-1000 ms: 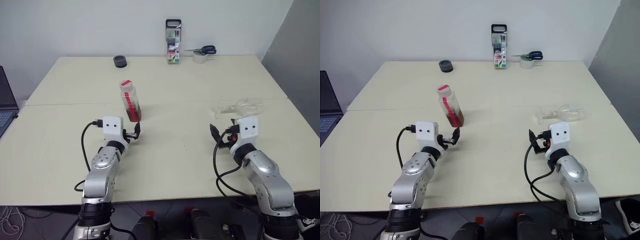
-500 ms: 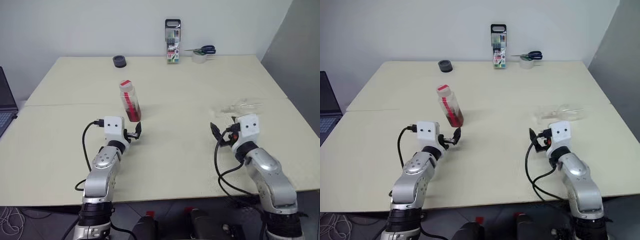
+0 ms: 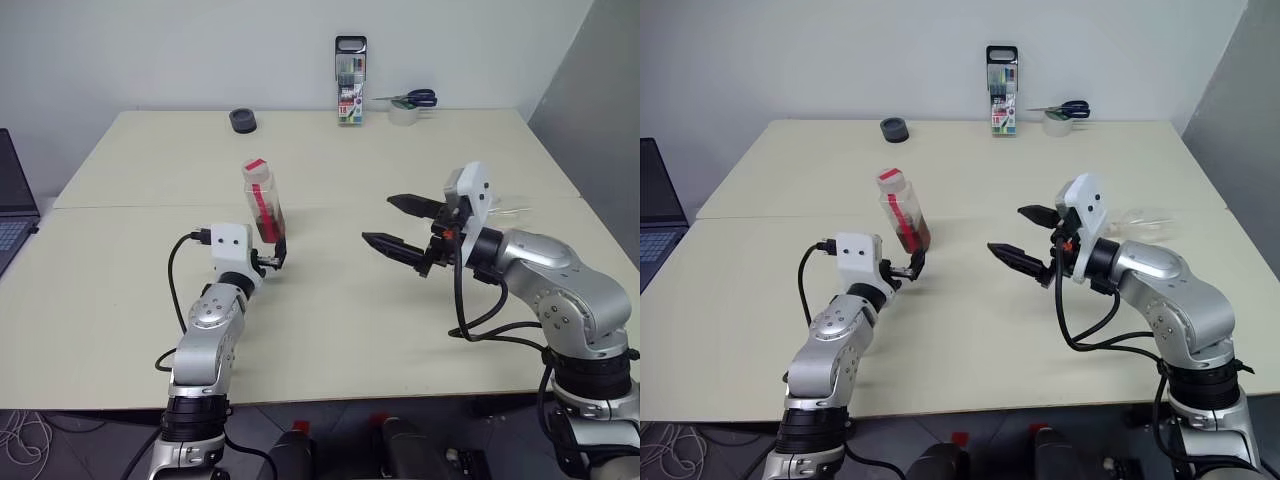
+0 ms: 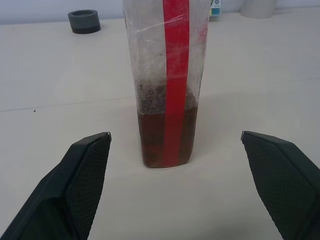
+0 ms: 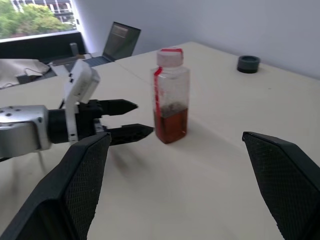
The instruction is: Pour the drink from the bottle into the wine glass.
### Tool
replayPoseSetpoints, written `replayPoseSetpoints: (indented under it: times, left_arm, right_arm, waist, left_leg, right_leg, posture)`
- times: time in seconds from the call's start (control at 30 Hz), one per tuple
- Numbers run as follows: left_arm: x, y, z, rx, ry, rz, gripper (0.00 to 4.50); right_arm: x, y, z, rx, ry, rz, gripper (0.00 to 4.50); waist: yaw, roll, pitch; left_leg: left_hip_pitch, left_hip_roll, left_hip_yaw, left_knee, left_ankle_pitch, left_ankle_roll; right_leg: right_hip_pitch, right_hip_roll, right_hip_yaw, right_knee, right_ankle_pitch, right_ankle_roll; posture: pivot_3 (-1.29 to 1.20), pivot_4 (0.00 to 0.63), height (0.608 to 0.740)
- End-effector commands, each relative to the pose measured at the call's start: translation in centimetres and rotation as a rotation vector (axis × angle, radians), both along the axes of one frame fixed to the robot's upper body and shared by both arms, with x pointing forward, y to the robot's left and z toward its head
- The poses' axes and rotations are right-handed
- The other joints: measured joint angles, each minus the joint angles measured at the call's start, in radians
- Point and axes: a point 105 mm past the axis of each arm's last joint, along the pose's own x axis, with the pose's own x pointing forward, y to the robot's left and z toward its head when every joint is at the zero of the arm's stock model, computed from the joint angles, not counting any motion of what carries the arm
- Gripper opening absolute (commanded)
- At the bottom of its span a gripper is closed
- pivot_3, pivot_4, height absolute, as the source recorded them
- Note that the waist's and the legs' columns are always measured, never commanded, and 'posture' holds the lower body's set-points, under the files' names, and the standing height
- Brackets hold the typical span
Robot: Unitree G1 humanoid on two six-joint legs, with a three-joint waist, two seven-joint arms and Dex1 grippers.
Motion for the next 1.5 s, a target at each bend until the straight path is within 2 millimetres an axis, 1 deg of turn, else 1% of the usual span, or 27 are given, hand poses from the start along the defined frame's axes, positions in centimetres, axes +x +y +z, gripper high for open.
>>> replayPoseSetpoints:
  times: [0.03, 0.3, 0.57, 0.77, 1.0, 1.17, 1.37, 1.5]
  left_arm:
    - [0.3, 0.3, 1.3, 0.009, -0.052, 0.020, 4.45]
    - [1.6, -0.3, 1.3, 0.014, -0.054, 0.005, 4.45]
    - [3.5, -0.8, 2.0, 0.007, -0.077, 0.002, 4.45]
    - [4.9, -0.9, 2.5, 0.041, -0.112, -0.010, 4.45]
    - [5.9, -0.6, 2.5, 0.096, -0.143, -0.013, 4.45]
    - [6.9, 0.0, 2.5, 0.080, -0.155, 0.004, 4.45]
    - [7.8, -0.3, 2.9, 0.060, -0.174, -0.004, 4.45]
    - [8.1, -0.4, 2.9, 0.034, -0.175, -0.007, 4.45]
  right_arm:
    - [-0.6, 0.6, 1.4, 0.016, -0.057, 0.018, 4.50]
    - [-0.2, 0.8, 1.7, 0.040, -0.070, -0.018, 4.50]
    - [-0.3, 0.7, 2.1, 0.053, -0.079, -0.046, 4.50]
    - [0.0, 0.6, 2.3, 0.054, -0.087, -0.075, 4.50]
    - [0.0, 0.3, 2.3, 0.046, -0.093, -0.101, 4.50]
    - [0.0, 0.0, 2.3, 0.049, -0.091, -0.119, 4.50]
    - [0.0, 0.0, 2.3, 0.051, -0.091, -0.127, 4.50]
    - [0.0, -0.1, 2.4, 0.052, -0.093, -0.136, 4.50]
  waist:
    - [0.000, 0.000, 0.000]
    - [0.002, 0.000, 0.000]
    - [0.005, 0.000, 0.000]
    - [0.006, 0.000, 0.000]
    - [0.006, 0.000, 0.000]
    - [0.007, 0.000, 0.000]
    - [0.006, 0.000, 0.000]
    - [0.006, 0.000, 0.000]
  left_leg:
    - [0.000, 0.000, 0.000, 0.000, 0.000, 0.000]
    - [0.000, 0.000, 0.000, 0.000, 0.000, 0.000]
    - [0.000, 0.000, 0.001, 0.000, 0.000, 0.000]
    - [0.000, 0.000, 0.000, 0.000, 0.000, 0.000]
    - [0.000, -0.001, 0.001, 0.000, 0.000, 0.000]
    - [-0.001, -0.001, 0.001, 0.000, 0.000, 0.000]
    - [-0.001, -0.001, 0.001, 0.000, 0.000, 0.000]
    - [-0.001, -0.001, 0.001, 0.000, 0.000, 0.000]
  right_leg:
    - [0.000, 0.000, 0.000, 0.000, 0.000, 0.000]
    - [0.000, 0.000, 0.000, 0.000, 0.000, 0.000]
    - [-0.001, 0.000, 0.000, 0.000, 0.000, 0.000]
    - [-0.001, 0.000, 0.000, 0.000, 0.000, 0.000]
    - [-0.002, 0.000, 0.000, 0.001, 0.000, 0.000]
    - [-0.002, 0.000, 0.000, 0.001, 0.000, 0.000]
    - [-0.002, 0.000, -0.001, 0.001, 0.000, 0.000]
    - [-0.002, 0.000, -0.001, 0.001, 0.000, 0.000]
  posture:
    - [0.00, 0.150, 0.740]
    - [0.00, 0.150, 0.740]
    - [0.00, 0.150, 0.740]
    - [0.00, 0.150, 0.740]
    - [0.00, 0.150, 0.740]
    - [0.00, 0.150, 0.740]
    - [0.00, 0.150, 0.740]
    - [0.00, 0.150, 0.740]
